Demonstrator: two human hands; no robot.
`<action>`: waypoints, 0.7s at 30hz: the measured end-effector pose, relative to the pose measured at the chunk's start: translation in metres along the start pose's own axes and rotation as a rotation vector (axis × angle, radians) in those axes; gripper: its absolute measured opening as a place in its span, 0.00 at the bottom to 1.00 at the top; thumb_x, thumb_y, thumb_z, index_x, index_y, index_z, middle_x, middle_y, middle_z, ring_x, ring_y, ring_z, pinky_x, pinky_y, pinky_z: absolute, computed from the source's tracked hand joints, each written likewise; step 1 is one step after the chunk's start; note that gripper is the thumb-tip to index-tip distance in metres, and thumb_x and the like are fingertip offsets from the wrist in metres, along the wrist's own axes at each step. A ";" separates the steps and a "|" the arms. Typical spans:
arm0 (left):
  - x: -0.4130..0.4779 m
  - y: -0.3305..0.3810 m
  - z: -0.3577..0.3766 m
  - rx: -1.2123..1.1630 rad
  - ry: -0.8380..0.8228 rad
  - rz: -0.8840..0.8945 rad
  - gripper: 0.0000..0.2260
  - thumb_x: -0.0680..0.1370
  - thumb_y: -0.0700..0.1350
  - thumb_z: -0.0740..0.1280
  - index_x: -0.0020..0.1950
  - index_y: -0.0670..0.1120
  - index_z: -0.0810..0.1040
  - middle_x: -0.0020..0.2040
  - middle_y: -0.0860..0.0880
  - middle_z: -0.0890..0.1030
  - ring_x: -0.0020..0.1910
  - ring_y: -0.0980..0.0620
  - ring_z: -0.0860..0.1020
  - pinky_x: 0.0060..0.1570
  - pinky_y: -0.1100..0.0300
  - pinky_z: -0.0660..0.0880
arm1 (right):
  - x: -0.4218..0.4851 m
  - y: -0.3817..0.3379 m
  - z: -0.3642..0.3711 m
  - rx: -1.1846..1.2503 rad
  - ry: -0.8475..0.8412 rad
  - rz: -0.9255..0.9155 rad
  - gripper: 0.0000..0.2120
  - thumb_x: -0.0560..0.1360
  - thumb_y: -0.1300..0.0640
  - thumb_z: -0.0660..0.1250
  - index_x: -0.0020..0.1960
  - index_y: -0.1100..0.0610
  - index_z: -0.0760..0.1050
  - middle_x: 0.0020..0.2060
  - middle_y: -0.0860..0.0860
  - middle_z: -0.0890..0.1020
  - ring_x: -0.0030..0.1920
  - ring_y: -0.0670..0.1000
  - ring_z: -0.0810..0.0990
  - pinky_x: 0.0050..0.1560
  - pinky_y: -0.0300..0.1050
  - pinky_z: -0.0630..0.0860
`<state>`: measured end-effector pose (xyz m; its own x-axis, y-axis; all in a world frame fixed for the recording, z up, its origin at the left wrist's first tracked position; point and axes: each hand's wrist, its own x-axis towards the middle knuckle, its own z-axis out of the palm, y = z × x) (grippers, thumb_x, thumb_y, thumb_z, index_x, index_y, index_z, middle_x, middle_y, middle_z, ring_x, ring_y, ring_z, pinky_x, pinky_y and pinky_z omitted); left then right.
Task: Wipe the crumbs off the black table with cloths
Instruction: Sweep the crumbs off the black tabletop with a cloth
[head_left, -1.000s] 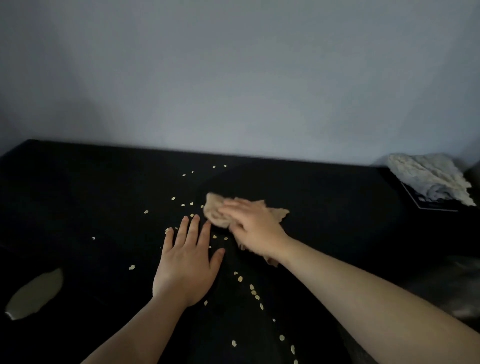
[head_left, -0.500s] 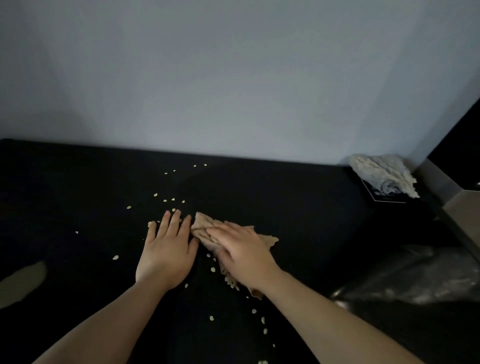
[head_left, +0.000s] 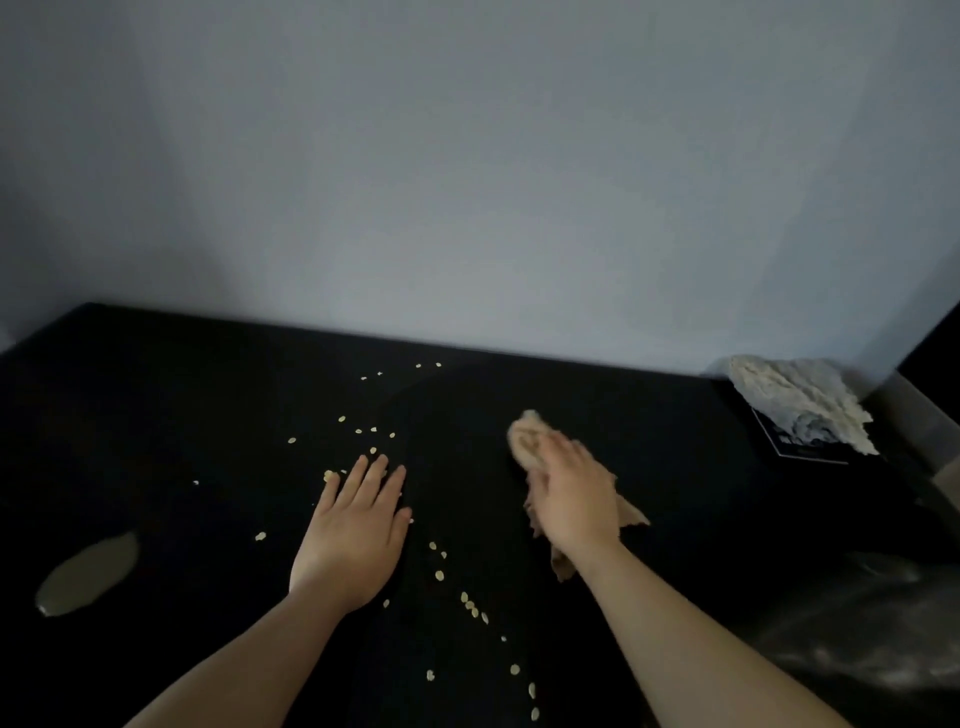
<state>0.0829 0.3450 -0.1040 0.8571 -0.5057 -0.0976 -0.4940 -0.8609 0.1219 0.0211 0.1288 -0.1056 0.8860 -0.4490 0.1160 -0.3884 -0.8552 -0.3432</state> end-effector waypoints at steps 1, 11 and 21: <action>0.001 0.000 0.001 -0.008 0.005 -0.005 0.24 0.83 0.54 0.44 0.78 0.50 0.44 0.79 0.51 0.43 0.76 0.53 0.39 0.73 0.54 0.37 | 0.006 0.002 0.000 -0.013 0.049 0.137 0.23 0.80 0.52 0.56 0.74 0.48 0.58 0.73 0.48 0.62 0.73 0.51 0.59 0.72 0.50 0.55; 0.006 -0.005 0.003 -0.085 -0.001 0.013 0.23 0.83 0.53 0.44 0.78 0.50 0.46 0.79 0.51 0.44 0.76 0.54 0.38 0.74 0.54 0.36 | 0.019 -0.011 0.005 -0.015 -0.029 -0.088 0.22 0.80 0.52 0.56 0.73 0.49 0.60 0.73 0.48 0.64 0.73 0.51 0.60 0.72 0.48 0.57; 0.010 -0.012 0.001 -0.308 0.036 0.032 0.22 0.83 0.47 0.48 0.78 0.48 0.50 0.79 0.52 0.50 0.77 0.55 0.44 0.75 0.56 0.40 | -0.014 -0.054 0.016 0.051 -0.069 -0.245 0.20 0.79 0.55 0.59 0.71 0.47 0.64 0.70 0.46 0.68 0.71 0.47 0.64 0.72 0.47 0.59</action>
<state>0.0970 0.3507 -0.1072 0.8495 -0.5248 -0.0542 -0.4580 -0.7845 0.4180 0.0337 0.1858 -0.1037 0.9680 -0.2095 0.1384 -0.1481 -0.9214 -0.3592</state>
